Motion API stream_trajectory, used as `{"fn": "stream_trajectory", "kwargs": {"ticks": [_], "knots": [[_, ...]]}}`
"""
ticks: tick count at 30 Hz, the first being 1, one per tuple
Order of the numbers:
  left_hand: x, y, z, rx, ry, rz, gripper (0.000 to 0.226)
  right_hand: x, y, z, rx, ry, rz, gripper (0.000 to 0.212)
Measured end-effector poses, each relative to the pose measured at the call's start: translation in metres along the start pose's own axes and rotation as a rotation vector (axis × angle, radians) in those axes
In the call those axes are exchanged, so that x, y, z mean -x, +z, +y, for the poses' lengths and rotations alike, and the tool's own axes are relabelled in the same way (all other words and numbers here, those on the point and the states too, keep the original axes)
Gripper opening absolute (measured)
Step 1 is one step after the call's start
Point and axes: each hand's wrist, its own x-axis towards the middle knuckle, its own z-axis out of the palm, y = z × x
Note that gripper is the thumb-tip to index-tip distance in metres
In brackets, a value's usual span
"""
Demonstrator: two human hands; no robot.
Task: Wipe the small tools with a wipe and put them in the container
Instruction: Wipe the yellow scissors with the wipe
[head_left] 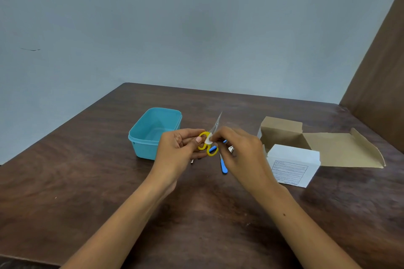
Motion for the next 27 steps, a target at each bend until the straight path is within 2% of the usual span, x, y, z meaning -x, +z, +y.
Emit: {"fn": "stream_trajectory", "kwargs": {"ticks": [4,9,15,17,22,27], "knots": [[-0.001,-0.002,-0.001,-0.008,-0.005,0.013,0.019,0.000,-0.002,-0.002,0.013,-0.051,-0.056,0.018],[-0.001,0.002,-0.002,-0.010,-0.019,-0.006,0.018,-0.002,-0.002,0.004,0.052,-0.009,0.013,0.016],[-0.001,0.000,0.000,0.002,-0.012,0.021,0.019,0.000,-0.002,-0.001,0.039,-0.077,-0.088,0.018],[0.000,0.001,0.000,-0.002,-0.013,0.012,0.019,-0.001,-0.002,0.003,0.026,-0.062,-0.066,0.017],[0.001,0.003,0.001,0.010,-0.034,-0.001,0.020,-0.003,0.001,0.008,0.003,0.043,0.105,0.009],[0.001,0.002,0.004,0.052,-0.042,0.044,0.017,-0.001,0.003,0.005,0.010,0.006,0.059,0.012]]}}
